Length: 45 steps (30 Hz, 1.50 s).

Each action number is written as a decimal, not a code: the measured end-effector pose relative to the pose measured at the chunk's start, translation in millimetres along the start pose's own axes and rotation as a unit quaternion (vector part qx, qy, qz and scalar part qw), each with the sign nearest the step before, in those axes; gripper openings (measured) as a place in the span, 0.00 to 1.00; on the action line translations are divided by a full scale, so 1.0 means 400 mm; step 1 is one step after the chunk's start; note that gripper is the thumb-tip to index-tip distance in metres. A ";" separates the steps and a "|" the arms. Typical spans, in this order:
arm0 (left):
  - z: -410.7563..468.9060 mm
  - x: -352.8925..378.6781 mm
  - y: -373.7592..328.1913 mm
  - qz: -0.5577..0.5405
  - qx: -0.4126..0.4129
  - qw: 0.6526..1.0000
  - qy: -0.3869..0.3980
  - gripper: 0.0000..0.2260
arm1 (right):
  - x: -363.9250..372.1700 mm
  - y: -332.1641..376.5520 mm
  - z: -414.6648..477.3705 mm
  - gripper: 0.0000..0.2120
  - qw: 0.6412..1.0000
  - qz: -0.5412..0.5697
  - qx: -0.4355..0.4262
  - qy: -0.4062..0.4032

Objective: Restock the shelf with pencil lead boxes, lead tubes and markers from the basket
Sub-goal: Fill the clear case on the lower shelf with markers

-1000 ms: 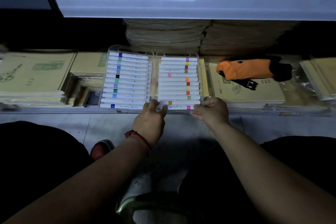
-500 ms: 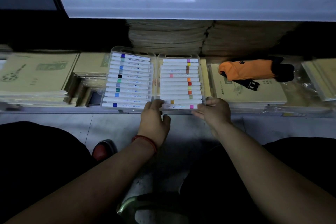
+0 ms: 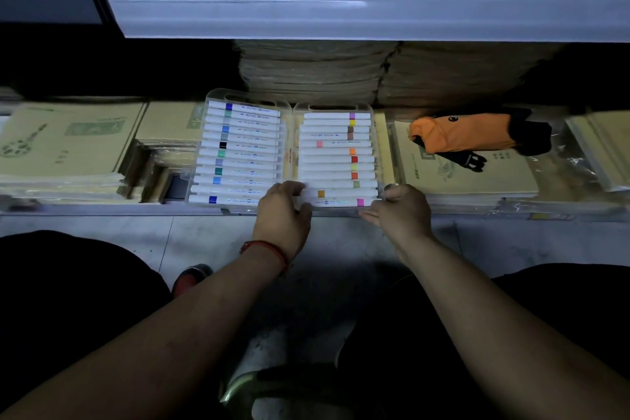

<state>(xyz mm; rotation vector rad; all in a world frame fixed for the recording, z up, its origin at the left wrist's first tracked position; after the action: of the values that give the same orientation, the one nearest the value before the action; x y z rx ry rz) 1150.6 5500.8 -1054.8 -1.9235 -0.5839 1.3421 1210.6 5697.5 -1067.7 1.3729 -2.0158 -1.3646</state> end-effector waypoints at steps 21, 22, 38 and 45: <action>0.033 -0.076 -0.086 -0.153 0.069 0.986 -0.013 0.05 | -0.005 -0.016 0.029 0.13 0.999 -0.012 0.000 -0.042; 0.040 -0.091 -0.091 -0.180 0.060 0.982 -0.021 0.05 | -0.006 -0.017 0.032 0.14 0.999 -0.012 0.000 -0.043; -0.023 -0.186 -0.088 -0.316 0.001 0.947 0.059 0.08 | 0.013 0.177 -0.093 0.10 0.986 -0.045 -0.158 -0.020; -0.057 -0.185 -0.084 -0.345 -0.002 0.934 0.090 0.09 | 0.023 0.218 -0.172 0.07 0.972 0.113 -0.131 0.159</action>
<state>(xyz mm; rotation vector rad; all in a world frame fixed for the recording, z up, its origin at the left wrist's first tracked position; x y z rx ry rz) 1146.3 5464.0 -979.1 -1.5883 -1.0427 0.7056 1209.4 5660.0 -962.6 1.1252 -1.6577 -1.1742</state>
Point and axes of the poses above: each hand's wrist, its own z-axis towards the middle knuckle, its own x-axis out of the palm, y = z × x, the point moved 3 cm from there along z, towards the middle knuckle, and after that the axes turned 5 degrees about y, right-handed, at the moved point
